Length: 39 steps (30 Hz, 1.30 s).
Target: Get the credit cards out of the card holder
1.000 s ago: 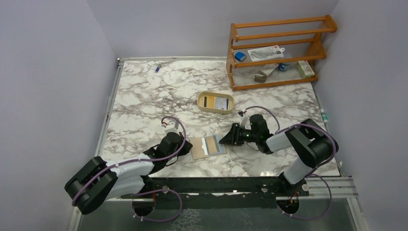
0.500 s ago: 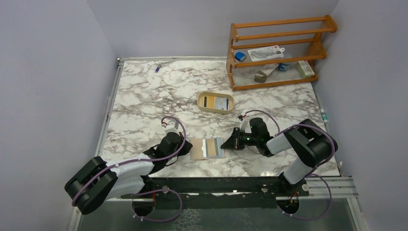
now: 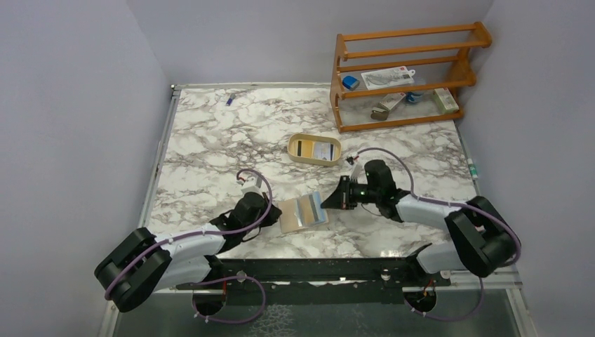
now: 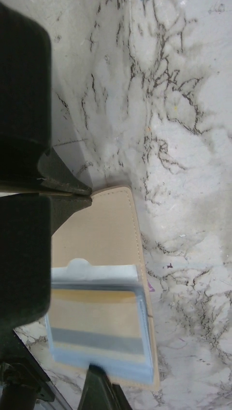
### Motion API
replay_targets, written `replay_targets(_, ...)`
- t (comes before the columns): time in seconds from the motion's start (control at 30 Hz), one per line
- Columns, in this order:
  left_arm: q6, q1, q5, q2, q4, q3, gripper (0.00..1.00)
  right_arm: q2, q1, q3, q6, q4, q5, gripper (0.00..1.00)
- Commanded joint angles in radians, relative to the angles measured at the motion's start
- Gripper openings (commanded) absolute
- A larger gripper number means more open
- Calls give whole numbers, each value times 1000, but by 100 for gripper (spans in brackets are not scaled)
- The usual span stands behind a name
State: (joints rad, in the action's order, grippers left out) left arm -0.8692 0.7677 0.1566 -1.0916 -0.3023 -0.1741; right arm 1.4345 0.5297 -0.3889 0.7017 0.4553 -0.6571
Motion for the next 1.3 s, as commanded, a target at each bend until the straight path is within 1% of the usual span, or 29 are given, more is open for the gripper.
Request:
replay_targets(0.0, 40, -4, 4, -37, 30, -51, 2, -140, 4, -162, -102, -364, 108, 1)
replay_targets(0.1, 39, -4, -24, -64, 25, -83, 29, -147, 4, -228, -137, -466, 129, 1)
replay_targets(0.17, 31, -4, -40, -65, 25, -94, 42, -130, 4, -231, -138, -477, 130, 1)
replay_targets(0.2, 30, -3, -46, -57, 30, -101, 46, -116, 4, -223, -133, -471, 130, 1)
replay_targets(0.3, 34, -4, -52, -13, 67, -114, 50, -93, 4, -185, -122, -416, 125, 1)
replay_targets(0.33, 38, -4, -48, 6, 86, -119, 52, -86, 4, -181, -123, -425, 139, 1)
replay_targets(0.43, 51, -5, -33, 63, 159, -134, 57, -95, 4, -200, -141, -499, 191, 1)
replay_targets(0.57, 34, -5, -62, 108, 208, -181, 57, -147, 4, -260, -185, -618, 279, 1)
replay_targets(0.63, 15, -5, -80, 99, 242, -227, 55, -163, 4, -282, -204, -667, 305, 1)
replay_targets(0.7, -10, -5, -123, 72, 229, -253, 51, -175, 4, -293, -212, -695, 320, 1)
replay_targets(0.77, -52, -3, -192, 40, 150, -244, 43, -181, 4, -300, -213, -717, 335, 1)
replay_targets(0.83, -95, 0, -243, -1, 54, -223, 42, -189, 4, -308, -210, -743, 356, 1)
replay_targets(0.93, -131, 10, -268, -81, -19, -226, 41, -198, 4, -325, -208, -786, 396, 1)
replay_targets(0.97, -139, 13, -272, -106, -47, -229, 38, -199, 4, -331, -209, -801, 408, 1)
replay_targets(1.0, -147, 17, -281, -144, -74, -233, 33, -198, 4, -339, -210, -817, 416, 1)
replay_targets(1.07, -154, 28, -303, -215, -119, -259, 18, -199, 4, -346, -216, -836, 420, 1)
replay_targets(1.13, -150, 44, -319, -296, -137, -300, 6, -201, 5, -347, -218, -843, 421, 1)
replay_targets(1.17, -151, 52, -331, -331, -152, -313, 1, -201, 4, -347, -218, -843, 421, 1)
replay_targets(1.27, -174, 68, -370, -424, -235, -331, 0, -201, 6, -347, -219, -845, 417, 1)
